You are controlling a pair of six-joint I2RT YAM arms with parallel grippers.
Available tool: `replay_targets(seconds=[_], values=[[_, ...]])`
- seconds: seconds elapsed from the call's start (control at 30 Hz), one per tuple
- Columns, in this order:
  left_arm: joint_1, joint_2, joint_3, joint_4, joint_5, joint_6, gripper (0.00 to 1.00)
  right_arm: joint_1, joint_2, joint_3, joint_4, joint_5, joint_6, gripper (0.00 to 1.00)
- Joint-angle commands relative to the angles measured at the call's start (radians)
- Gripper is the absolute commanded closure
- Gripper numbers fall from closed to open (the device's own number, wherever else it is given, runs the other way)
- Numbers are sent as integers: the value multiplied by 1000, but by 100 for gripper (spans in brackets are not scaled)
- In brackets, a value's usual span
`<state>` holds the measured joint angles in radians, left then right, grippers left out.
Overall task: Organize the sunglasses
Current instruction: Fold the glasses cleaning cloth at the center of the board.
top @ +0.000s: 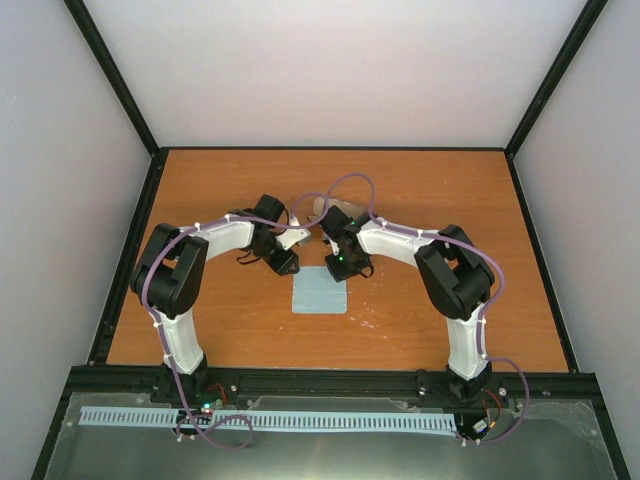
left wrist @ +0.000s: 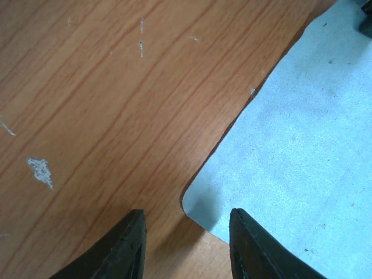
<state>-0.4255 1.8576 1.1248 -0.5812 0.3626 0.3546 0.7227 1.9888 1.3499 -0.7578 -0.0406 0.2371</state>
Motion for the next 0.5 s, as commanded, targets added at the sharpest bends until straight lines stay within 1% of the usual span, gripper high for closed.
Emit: replay_targets(seconds=[0.0,0.1,0.2,0.37,0.47], values=[[-18,6,-5,-25,7,35,59,9,29,5,8,11,13,97],[-26,6,-20,-14,8,30,61,9,29,1,11,6,14,97],[-37,14,-28,-8,11,23,67,9,25,-5,15,5,14,97],[-54,17,-36,-8,41,5,85,9,18,-15,21,8,18,97],[-56,16,-42,-7,33,6,97,9,10,-24,26,14,22,97]])
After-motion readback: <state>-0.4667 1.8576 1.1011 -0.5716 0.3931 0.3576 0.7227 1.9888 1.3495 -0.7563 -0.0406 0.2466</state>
